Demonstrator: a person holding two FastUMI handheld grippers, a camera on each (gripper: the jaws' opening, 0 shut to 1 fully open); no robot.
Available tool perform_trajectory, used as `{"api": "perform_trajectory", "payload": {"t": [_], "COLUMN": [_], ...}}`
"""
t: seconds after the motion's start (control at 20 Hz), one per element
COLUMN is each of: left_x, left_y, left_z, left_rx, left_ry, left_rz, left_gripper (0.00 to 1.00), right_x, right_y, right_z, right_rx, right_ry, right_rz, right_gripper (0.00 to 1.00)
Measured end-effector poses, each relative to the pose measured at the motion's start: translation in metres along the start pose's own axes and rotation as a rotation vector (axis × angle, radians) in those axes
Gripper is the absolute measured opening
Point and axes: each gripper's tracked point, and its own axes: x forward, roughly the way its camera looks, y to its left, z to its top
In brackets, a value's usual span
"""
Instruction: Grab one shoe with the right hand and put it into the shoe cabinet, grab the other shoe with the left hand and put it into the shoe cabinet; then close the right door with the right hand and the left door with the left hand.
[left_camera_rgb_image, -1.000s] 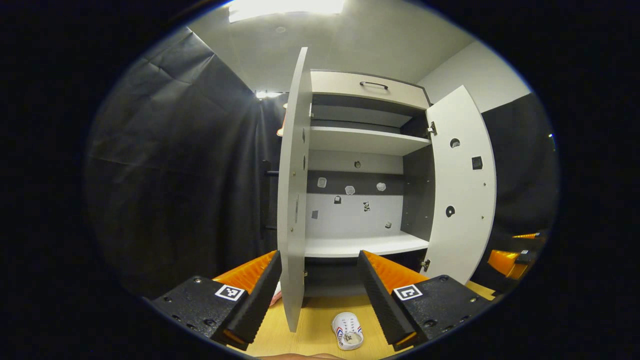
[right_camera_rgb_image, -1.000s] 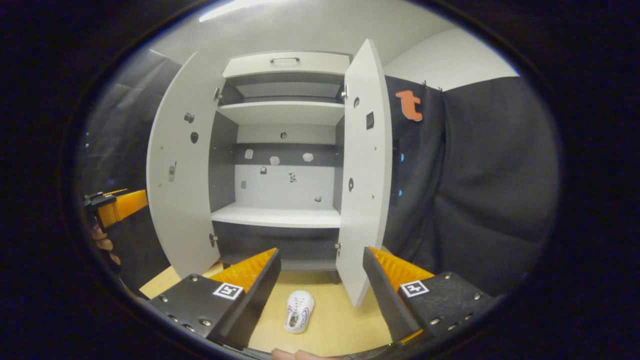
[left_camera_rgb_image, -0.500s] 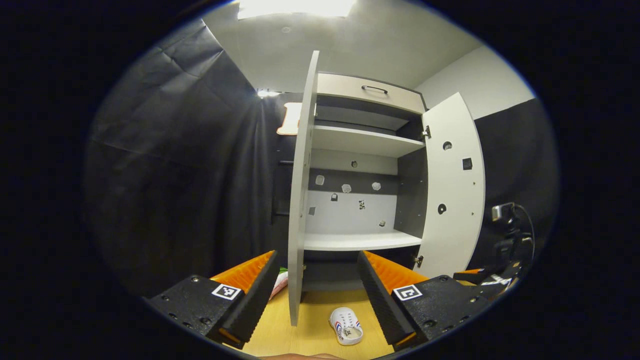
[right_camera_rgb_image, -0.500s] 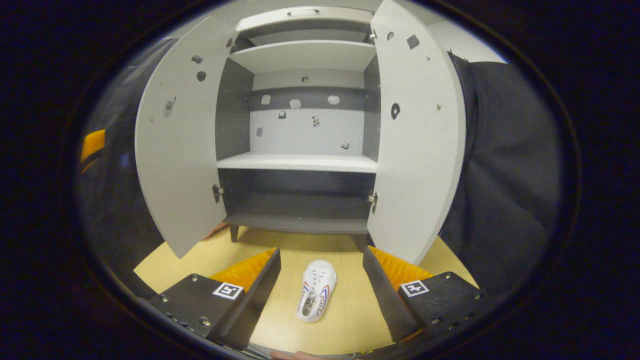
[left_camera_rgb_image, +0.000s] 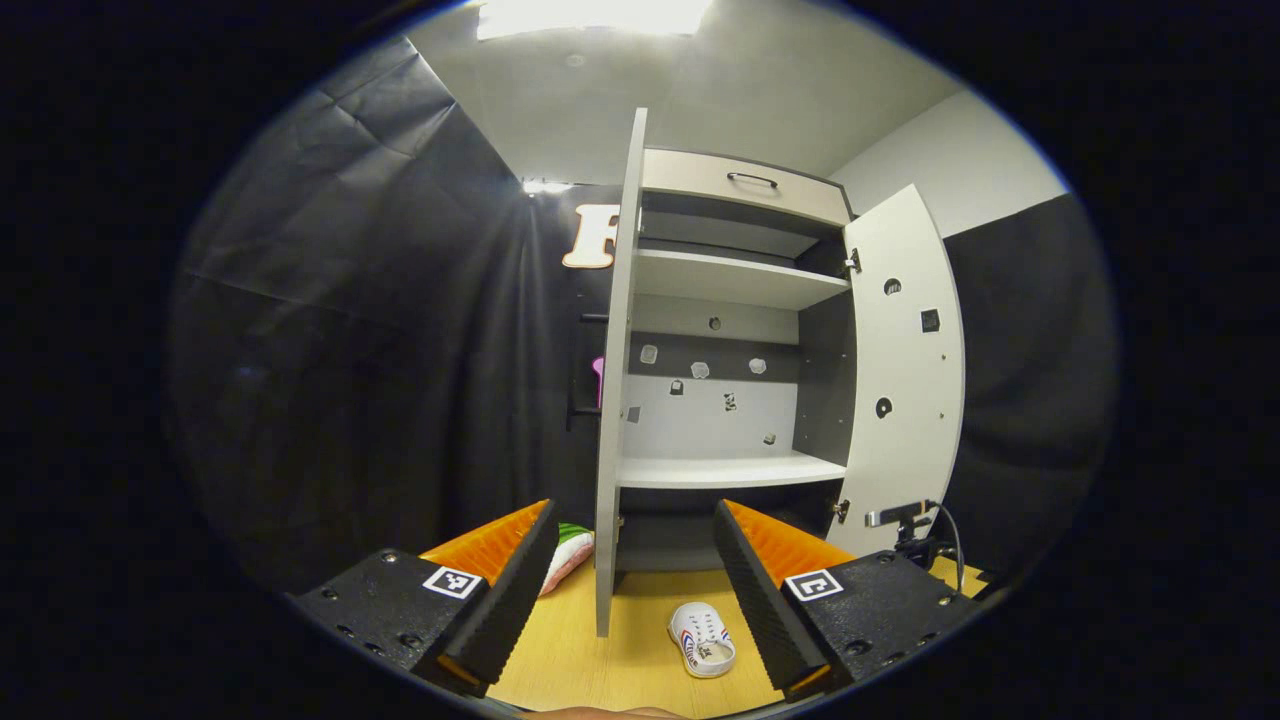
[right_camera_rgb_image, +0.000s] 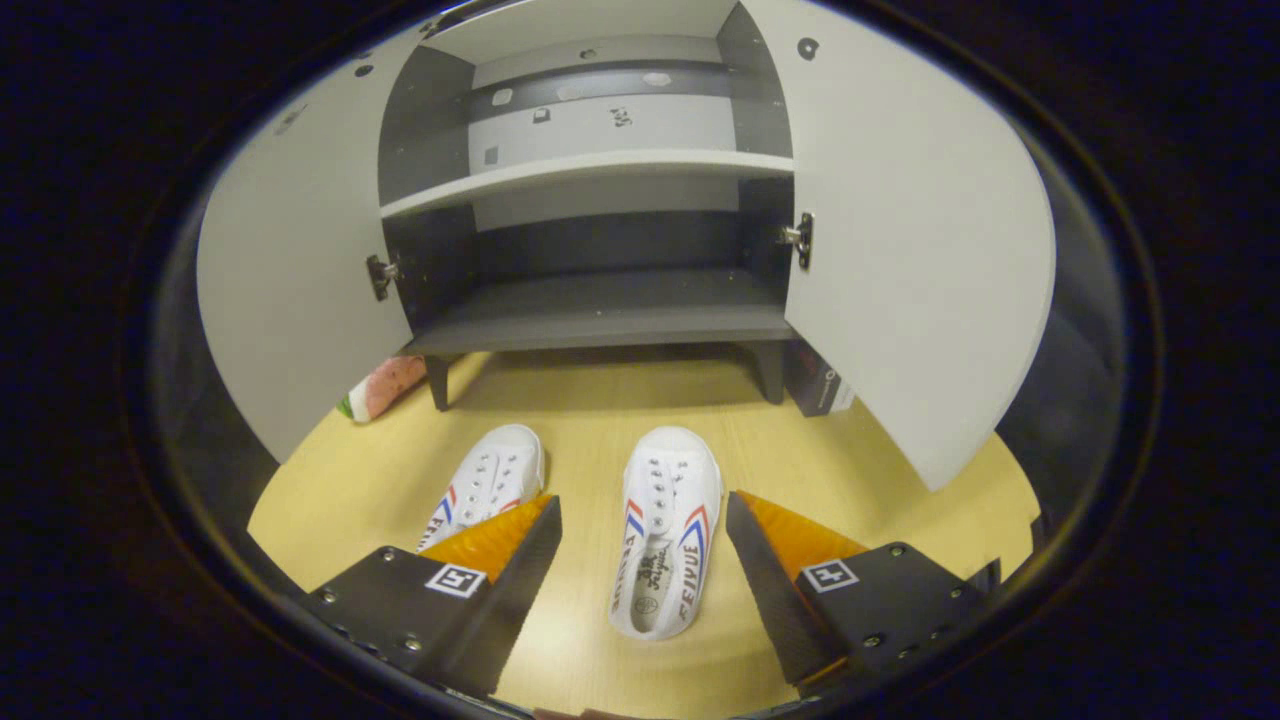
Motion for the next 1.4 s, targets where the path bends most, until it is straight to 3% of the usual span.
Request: {"api": "perform_trajectory", "payload": {"t": [0.15,0.2,0.25,0.35,0.4,0.45,0.65,0.7,0.75,0.8,0.85,0.9,0.95,1.05,1.1,1.25,1.35,1.4], "left_x": [-0.005,-0.006,-0.007,-0.006,-0.005,-0.004,0.0,0.0,0.001,0.003,0.005,0.008,0.011,0.014,0.016,0.018,0.018,0.017], "left_y": [-0.006,-0.006,-0.007,-0.006,-0.006,-0.006,-0.014,-0.019,-0.021,-0.021,-0.021,-0.019,-0.017,-0.021,-0.023,-0.027,-0.029,-0.03], "left_z": [-0.008,-0.012,-0.014,-0.018,-0.021,-0.024,-0.033,-0.037,-0.039,-0.041,-0.042,-0.043,-0.045,-0.051,-0.055,-0.059,-0.059,-0.057], "left_rx": [0.008,0.005,0.0,-0.004,-0.005,-0.002,0.026,0.028,0.031,0.035,0.041,0.041,0.039,0.043,0.041,0.041,0.043,0.046], "left_ry": [0.002,0.008,0.012,0.017,0.02,0.023,0.032,0.043,0.049,0.049,0.045,0.039,0.035,0.046,0.056,0.076,0.076,0.069], "left_rz": [-0.021,-0.025,-0.028,-0.029,-0.026,-0.019,-0.031,-0.046,-0.057,-0.057,-0.053,-0.039,-0.03,-0.041,-0.046,-0.06,-0.061,-0.062], "left_gripper": [0.94,0.89,0.94,0.94,0.94,0.94,0.95,0.95,0.94,0.89,0.94,0.89,0.94,0.94,0.94,0.94,0.9,0.94], "right_x": [0.016,0.019,0.023,0.029,0.033,0.035,0.046,0.047,0.05,0.054,0.055,0.056,0.058,0.063,0.061,0.064,0.074,0.064], "right_y": [0.015,0.014,0.013,0.015,0.018,0.02,0.022,0.025,0.029,0.029,0.026,0.026,0.026,0.021,0.02,0.012,0.007,0.007], "right_z": [-0.025,-0.028,-0.028,-0.033,-0.04,-0.045,-0.051,-0.05,-0.051,-0.055,-0.053,-0.054,-0.054,-0.056,-0.055,-0.052,-0.059,-0.052], "right_rx": [0.038,0.037,0.042,0.033,0.027,0.018,-0.02,-0.003,0.021,0.04,0.046,0.053,0.052,0.032,0.037,0.08,0.096,0.115], "right_ry": [0.0,-0.01,-0.029,-0.04,-0.039,-0.036,-0.045,-0.05,-0.043,-0.03,-0.034,-0.032,-0.031,-0.034,-0.033,-0.033,-0.029,-0.04], "right_rz": [0.035,0.027,0.017,0.014,0.021,0.021,-0.015,-0.007,0.01,0.01,-0.007,-0.012,-0.015,-0.021,-0.023,-0.01,-0.001,0.007], "right_gripper": [1.0,0.97,0.99,0.99,0.84,0.78,0.78,0.72,0.77,0.74,0.74,0.72,0.72,0.72,0.55,0.5,0.27,0.13]}}
